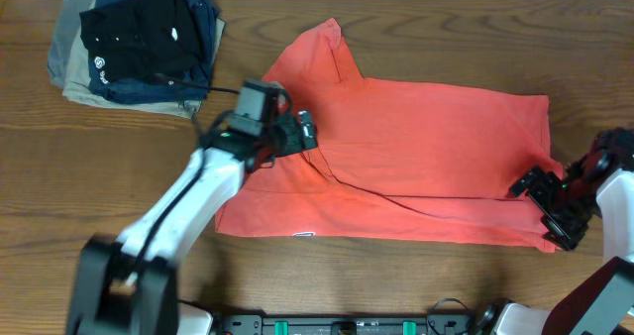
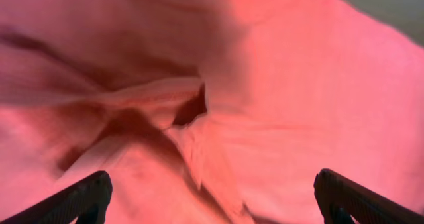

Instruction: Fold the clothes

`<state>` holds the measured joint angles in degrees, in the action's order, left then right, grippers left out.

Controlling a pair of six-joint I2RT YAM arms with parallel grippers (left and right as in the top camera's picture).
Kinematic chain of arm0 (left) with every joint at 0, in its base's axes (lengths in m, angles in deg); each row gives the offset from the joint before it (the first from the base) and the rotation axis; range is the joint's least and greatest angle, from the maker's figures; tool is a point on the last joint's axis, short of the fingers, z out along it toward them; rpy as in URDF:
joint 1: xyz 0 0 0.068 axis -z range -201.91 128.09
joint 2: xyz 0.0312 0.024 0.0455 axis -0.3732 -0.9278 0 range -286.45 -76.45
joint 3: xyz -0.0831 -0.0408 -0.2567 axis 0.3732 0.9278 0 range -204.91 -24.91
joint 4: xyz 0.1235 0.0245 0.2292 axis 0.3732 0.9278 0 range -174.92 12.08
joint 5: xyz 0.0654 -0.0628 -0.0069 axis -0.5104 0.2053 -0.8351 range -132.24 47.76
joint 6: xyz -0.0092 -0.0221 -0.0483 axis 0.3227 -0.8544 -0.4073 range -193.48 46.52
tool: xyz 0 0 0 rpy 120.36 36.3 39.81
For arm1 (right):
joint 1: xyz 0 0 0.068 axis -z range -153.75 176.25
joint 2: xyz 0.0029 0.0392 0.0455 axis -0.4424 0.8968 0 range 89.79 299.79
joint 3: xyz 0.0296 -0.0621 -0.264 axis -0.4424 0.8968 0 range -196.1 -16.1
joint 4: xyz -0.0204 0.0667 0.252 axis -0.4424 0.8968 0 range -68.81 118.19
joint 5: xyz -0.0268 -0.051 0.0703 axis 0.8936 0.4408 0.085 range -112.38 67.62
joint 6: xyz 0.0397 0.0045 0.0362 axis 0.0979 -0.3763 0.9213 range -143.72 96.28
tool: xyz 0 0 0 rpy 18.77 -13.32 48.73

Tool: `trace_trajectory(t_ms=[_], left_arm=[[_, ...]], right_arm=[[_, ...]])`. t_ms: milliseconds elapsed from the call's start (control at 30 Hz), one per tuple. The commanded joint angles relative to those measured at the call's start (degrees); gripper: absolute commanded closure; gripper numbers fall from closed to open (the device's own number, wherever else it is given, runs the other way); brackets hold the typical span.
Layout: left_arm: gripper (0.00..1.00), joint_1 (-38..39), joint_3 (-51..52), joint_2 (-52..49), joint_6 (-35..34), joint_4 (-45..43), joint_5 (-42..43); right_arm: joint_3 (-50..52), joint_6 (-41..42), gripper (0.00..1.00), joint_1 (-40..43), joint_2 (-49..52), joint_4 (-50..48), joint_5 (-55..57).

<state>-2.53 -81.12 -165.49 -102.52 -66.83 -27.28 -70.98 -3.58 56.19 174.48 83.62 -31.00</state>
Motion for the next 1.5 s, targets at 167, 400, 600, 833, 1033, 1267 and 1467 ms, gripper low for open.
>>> trace_trajectory(t_ms=[167,400,600,833,1033,1267,1467], left_arm=[[0.02,-2.01,-1.49,9.16,2.43,18.78,-3.02],[0.02,-1.95,2.01,4.83,2.38,21.75,-3.02],[0.02,-1.95,2.12,-0.59,2.23,21.79,-2.97],[0.02,-1.95,2.12,-3.30,2.23,21.75,-2.99],[0.02,-1.95,2.12,-3.30,2.23,21.51,-3.02],[0.02,-1.95,2.12,-3.28,2.23,21.53,-3.02],[0.02,-1.95,2.12,-3.30,2.23,21.09,-3.02]], right_arm=[[-1.49,9.51,0.01,8.31,-0.02,1.38,10.38],[0.83,9.62,0.01,10.49,-0.02,-1.92,9.40],[2.12,9.38,0.09,10.51,-0.02,-7.04,8.17],[2.14,9.40,0.31,10.49,-0.02,-9.33,7.91],[4.48,9.42,0.28,10.49,-0.02,-11.34,7.72],[8.87,9.40,0.31,10.49,-0.02,-17.29,6.99],[8.87,9.40,0.44,10.49,-0.02,-18.43,6.45]])
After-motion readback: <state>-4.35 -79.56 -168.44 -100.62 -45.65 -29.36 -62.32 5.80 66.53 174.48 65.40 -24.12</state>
